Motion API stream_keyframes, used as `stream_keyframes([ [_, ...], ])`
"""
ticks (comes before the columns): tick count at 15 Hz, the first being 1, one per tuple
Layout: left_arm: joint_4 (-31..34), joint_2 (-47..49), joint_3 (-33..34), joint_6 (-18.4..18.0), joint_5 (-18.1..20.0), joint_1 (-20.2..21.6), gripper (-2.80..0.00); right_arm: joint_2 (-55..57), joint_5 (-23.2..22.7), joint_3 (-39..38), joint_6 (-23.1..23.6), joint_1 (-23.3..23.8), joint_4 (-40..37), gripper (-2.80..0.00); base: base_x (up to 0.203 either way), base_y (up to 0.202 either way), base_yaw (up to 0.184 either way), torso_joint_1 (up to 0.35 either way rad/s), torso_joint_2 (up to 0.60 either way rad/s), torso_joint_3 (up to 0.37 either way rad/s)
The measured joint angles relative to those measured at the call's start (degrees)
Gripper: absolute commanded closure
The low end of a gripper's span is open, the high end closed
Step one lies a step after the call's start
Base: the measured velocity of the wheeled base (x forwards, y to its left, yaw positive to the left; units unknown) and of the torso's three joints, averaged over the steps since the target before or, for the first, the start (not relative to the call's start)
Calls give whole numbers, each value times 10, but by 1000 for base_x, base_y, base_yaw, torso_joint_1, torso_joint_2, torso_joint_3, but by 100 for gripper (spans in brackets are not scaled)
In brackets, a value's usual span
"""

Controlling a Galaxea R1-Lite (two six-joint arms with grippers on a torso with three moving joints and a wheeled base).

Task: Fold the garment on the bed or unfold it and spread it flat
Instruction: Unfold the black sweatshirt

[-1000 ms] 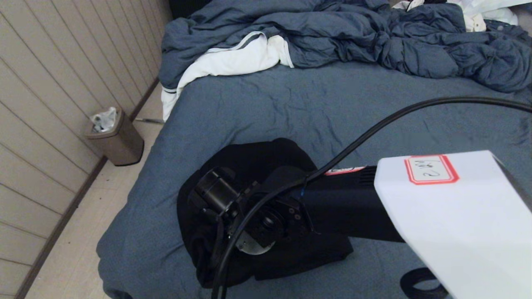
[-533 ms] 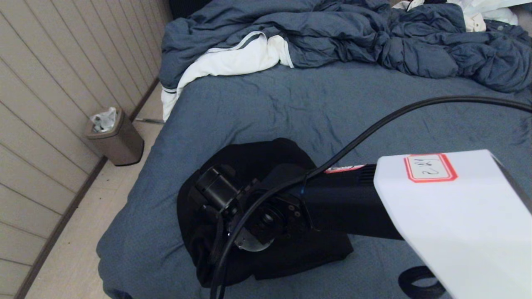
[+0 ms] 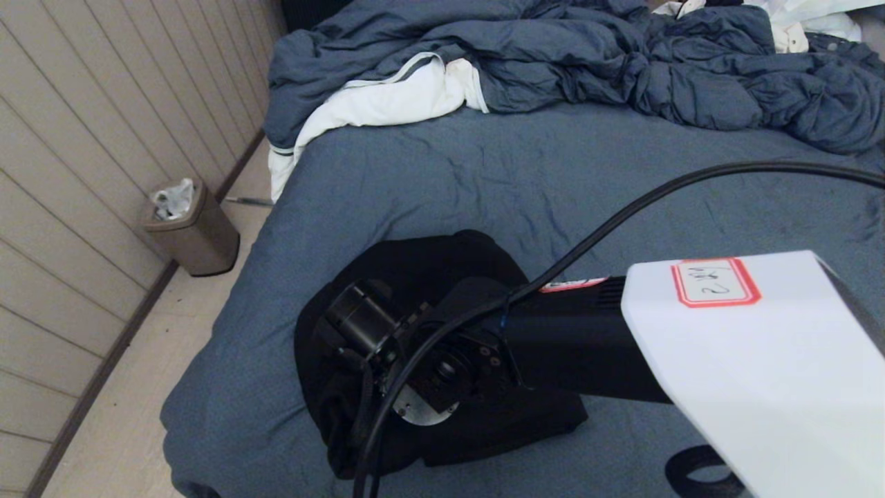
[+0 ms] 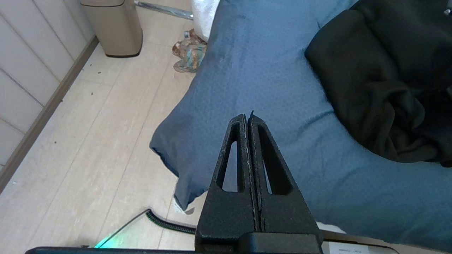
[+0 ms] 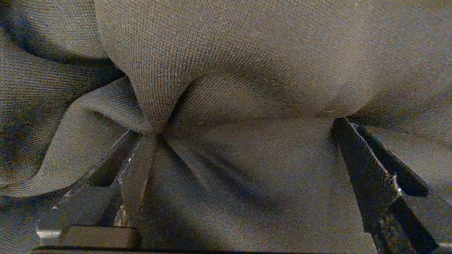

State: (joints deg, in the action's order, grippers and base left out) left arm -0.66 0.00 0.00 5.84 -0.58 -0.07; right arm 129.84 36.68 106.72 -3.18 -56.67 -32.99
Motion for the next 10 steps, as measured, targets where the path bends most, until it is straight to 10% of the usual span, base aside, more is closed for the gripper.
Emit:
stream_keyframes([
  [10,0,0,0,0,0,0,0,0,3,19,-5,9,1,0,0,0,0,0,0,0],
])
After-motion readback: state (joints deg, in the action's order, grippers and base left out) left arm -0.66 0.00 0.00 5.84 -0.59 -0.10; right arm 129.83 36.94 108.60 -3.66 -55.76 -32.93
